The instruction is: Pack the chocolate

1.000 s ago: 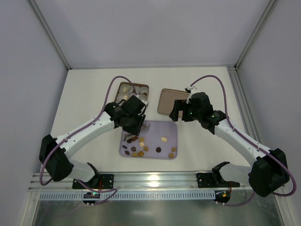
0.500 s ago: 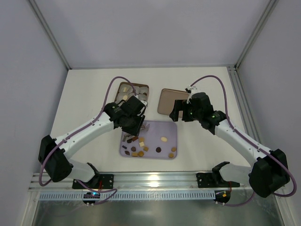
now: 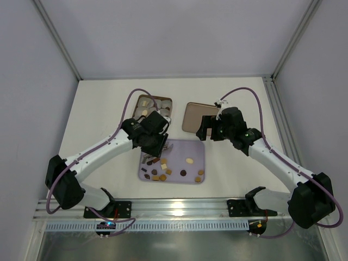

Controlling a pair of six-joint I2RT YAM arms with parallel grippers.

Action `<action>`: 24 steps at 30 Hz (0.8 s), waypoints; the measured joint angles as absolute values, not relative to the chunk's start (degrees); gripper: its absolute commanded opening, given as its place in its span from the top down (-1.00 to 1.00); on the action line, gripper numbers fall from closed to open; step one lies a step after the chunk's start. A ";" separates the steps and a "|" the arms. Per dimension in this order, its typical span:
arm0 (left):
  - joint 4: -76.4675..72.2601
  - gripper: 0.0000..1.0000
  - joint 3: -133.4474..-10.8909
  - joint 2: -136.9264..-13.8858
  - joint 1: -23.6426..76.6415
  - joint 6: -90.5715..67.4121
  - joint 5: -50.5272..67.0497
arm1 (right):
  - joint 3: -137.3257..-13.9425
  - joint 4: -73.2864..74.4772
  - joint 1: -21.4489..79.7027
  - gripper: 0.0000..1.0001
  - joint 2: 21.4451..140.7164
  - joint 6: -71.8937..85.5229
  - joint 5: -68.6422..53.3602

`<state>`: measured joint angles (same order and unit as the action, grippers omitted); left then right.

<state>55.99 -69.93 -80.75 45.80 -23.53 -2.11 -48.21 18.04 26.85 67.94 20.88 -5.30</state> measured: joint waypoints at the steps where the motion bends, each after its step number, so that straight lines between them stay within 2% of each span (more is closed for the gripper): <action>1: 55.96 0.26 -69.93 -80.93 45.80 -23.53 -2.11 | -48.18 18.06 26.85 -0.99 67.85 20.88 -5.30; 13: 55.07 0.29 -69.93 -82.81 45.80 -23.53 -2.09 | -48.14 18.04 26.85 -0.99 67.72 20.88 -5.30; 24: 54.83 0.44 -69.93 -83.18 45.80 -23.49 -2.11 | -48.07 18.04 26.85 -0.99 67.72 20.88 -5.30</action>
